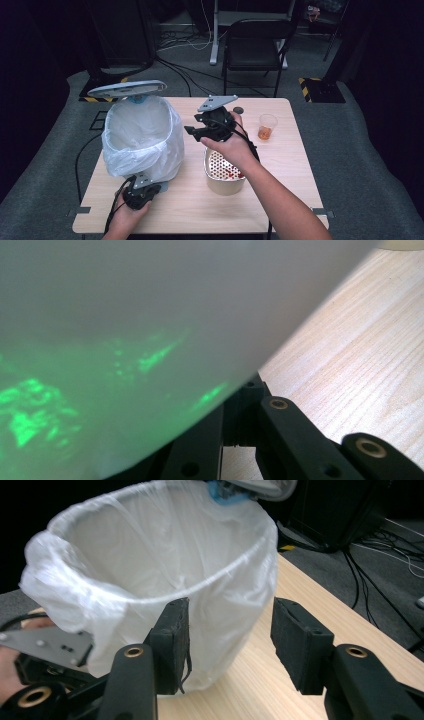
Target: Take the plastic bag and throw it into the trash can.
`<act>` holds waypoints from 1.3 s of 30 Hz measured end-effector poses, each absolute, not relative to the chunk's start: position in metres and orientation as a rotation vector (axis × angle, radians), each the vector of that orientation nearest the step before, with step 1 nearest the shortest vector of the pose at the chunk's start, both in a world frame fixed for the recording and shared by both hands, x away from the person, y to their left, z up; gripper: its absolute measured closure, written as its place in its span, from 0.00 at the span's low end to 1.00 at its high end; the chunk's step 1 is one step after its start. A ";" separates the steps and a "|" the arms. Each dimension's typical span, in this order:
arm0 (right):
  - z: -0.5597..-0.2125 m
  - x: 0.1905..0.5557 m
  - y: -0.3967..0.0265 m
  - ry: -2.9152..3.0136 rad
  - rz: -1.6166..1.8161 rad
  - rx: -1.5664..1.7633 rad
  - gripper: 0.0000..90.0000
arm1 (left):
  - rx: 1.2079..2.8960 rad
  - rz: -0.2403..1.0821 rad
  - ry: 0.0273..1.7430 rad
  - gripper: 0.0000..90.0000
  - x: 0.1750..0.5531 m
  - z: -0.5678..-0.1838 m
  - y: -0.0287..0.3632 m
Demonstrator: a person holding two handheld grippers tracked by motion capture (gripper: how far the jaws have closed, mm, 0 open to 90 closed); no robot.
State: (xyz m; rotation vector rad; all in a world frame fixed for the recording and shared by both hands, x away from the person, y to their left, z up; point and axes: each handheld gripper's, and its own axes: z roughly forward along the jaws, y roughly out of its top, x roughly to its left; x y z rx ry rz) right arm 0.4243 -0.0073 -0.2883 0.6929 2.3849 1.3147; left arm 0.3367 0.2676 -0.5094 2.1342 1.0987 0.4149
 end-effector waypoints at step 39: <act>-0.393 0.463 -0.096 2.366 1.203 0.950 0.59 | 2.147 0.411 1.075 1.00 0.338 -0.509 0.269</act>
